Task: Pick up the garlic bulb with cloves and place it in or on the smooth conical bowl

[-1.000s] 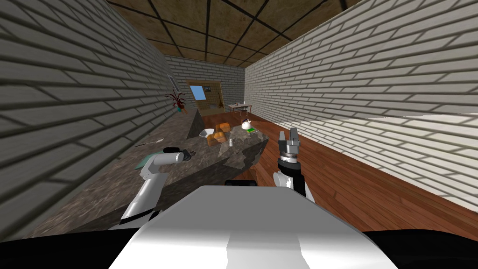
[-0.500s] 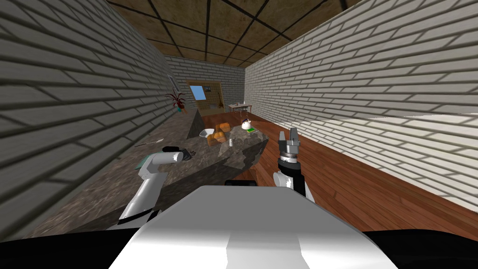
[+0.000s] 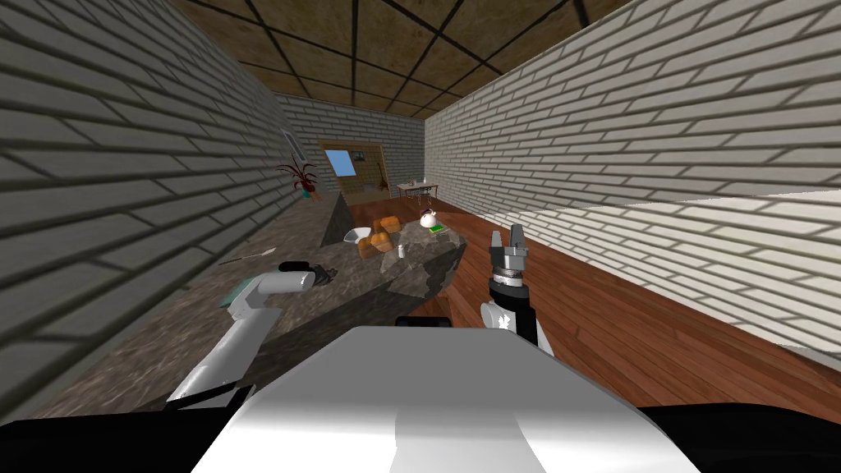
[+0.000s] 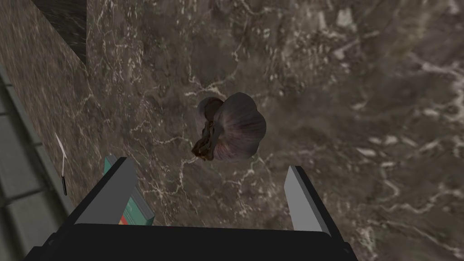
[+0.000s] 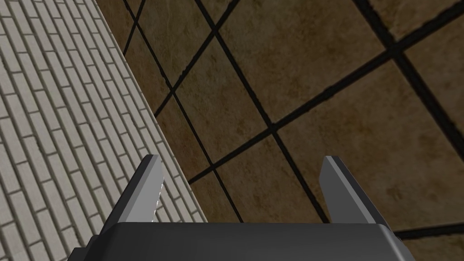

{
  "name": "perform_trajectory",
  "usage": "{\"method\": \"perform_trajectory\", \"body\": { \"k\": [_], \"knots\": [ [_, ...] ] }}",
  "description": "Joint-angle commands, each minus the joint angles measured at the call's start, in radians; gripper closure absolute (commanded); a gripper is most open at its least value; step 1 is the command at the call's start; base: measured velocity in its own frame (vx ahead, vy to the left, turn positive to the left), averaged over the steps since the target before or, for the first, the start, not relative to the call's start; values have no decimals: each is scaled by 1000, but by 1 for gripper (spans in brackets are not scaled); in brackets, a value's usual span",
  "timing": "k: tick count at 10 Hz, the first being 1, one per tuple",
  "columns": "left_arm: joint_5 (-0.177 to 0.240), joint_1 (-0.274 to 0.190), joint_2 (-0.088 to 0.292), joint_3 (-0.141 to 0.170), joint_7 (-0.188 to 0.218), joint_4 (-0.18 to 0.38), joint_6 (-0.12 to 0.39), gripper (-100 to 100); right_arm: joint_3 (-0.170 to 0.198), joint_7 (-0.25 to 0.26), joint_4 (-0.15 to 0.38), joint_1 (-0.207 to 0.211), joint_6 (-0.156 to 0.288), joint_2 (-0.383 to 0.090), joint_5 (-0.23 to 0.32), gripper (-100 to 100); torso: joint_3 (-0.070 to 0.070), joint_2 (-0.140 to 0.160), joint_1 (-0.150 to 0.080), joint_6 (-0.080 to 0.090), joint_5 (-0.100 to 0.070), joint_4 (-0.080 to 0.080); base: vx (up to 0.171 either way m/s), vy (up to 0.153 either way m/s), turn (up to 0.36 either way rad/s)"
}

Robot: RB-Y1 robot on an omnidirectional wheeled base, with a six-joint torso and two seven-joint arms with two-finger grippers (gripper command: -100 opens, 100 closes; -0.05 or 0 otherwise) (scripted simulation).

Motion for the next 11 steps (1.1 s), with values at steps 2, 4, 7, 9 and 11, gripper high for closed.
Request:
{"method": "perform_trajectory", "body": {
  "k": [2,4,7,9,11],
  "knots": [
    [56,48,82,-35,68,54,-79,-100,0,0,0,0,0,0,0,0,0,0,0,0,0,0,-2,-35,-120],
    [78,67,127,-49,94,77,-115,-100,0,0,0,0,0,0,0,0,0,0,0,0,0,0,-6,-23,-52],
    [124,105,199,-77,146,122,-179,-100,0,0,0,0,0,0,0,0,0,0,0,0,0,0,-3,-24,-86],
    [132,113,210,-82,153,130,-188,-100,0,0,0,0,0,0,0,0,0,0,0,0,0,0,-1,-23,-72],
    [134,115,212,-84,158,132,-194,100,0,0,0,0,0,0,0,0,0,0,1,0,0,0,2,3,1]
  ]
}}
